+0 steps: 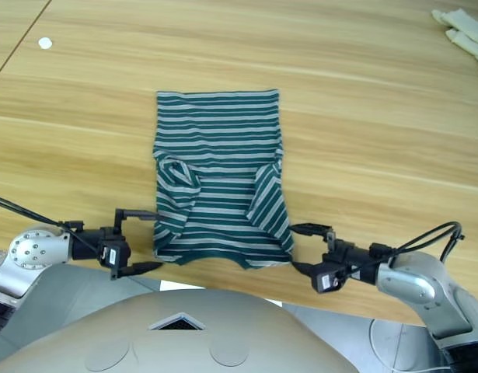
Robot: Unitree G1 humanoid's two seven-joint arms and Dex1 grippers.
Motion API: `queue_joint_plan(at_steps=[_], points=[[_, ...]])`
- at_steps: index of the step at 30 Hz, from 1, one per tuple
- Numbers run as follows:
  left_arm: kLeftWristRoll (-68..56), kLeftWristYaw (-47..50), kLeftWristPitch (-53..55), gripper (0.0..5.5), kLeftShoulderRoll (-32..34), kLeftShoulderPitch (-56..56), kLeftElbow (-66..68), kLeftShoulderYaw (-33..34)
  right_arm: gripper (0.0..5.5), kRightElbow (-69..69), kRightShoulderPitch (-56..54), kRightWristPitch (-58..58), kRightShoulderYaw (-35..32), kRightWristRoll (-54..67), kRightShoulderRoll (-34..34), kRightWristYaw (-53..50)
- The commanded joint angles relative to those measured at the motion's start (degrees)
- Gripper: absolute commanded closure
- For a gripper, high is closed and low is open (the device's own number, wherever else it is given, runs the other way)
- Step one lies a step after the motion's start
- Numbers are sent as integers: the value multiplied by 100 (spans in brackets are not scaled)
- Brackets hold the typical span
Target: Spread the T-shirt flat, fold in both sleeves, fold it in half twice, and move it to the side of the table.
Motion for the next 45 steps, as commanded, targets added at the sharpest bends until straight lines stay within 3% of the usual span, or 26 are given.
queue_joint_plan(at_steps=[1,2,11,25,33,45], points=[[460,-21,75,10,11,-91,162,-213,89,154,-62,239,445,-472,71,137],[478,-16,55,27,28,-103,161,-237,86,150,-83,249,481,-474,57,138],[735,12,-91,194,193,-227,313,-359,285,228,-265,451,642,-639,15,55],[489,-152,-176,423,345,-156,227,-554,545,186,-327,546,683,-585,-61,-27],[253,-237,-231,548,381,-189,156,-585,550,-49,-180,407,664,-315,-207,56],[-466,-522,-398,548,1096,501,-377,-353,550,-906,1053,-348,-125,855,-879,211]])
